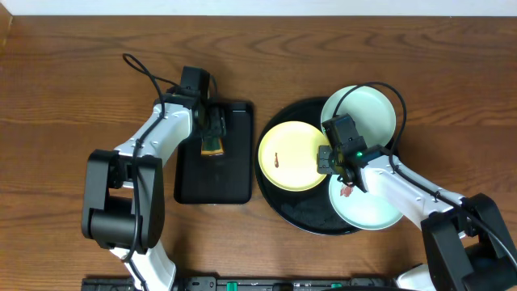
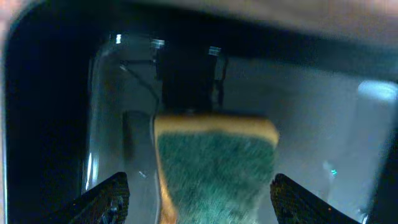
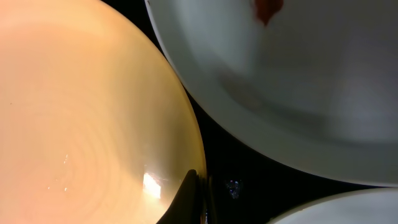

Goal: Clean dirty plates on tray and stack at the side
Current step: 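Lower left gripper and grasp the green-and-yellow sponge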

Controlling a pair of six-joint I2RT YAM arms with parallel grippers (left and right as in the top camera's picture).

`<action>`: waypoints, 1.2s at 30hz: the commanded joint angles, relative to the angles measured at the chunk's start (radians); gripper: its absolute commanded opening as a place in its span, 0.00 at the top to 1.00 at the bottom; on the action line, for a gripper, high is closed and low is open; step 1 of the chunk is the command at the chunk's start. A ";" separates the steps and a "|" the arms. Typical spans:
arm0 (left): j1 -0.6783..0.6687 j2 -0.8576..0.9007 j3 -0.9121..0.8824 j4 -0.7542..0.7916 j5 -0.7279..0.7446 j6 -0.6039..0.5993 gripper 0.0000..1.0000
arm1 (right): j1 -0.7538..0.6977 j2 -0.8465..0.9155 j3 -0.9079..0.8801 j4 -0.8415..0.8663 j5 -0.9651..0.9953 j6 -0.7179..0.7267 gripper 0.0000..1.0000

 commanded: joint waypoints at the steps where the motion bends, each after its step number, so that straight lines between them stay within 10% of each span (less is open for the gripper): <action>1: -0.002 -0.001 -0.007 0.028 -0.012 -0.005 0.26 | 0.003 0.010 -0.009 0.000 0.007 -0.001 0.97; 27: -0.017 0.036 -0.016 0.031 -0.012 -0.005 0.31 | 0.002 0.010 -0.008 -0.001 0.007 -0.009 0.92; 29: -0.017 0.050 -0.016 0.034 -0.012 -0.005 0.48 | 0.002 0.010 -0.008 -0.001 0.007 -0.009 0.92; 31: -0.017 0.051 -0.016 0.035 -0.013 0.002 0.92 | 0.002 0.010 -0.008 -0.001 0.007 -0.009 0.92; 34: -0.012 0.030 -0.006 0.029 -0.012 0.006 0.92 | 0.002 0.010 -0.008 -0.001 0.007 -0.009 0.92; 36: -0.011 0.004 0.002 0.005 -0.011 0.006 0.39 | 0.002 0.010 -0.008 -0.001 0.007 -0.009 0.92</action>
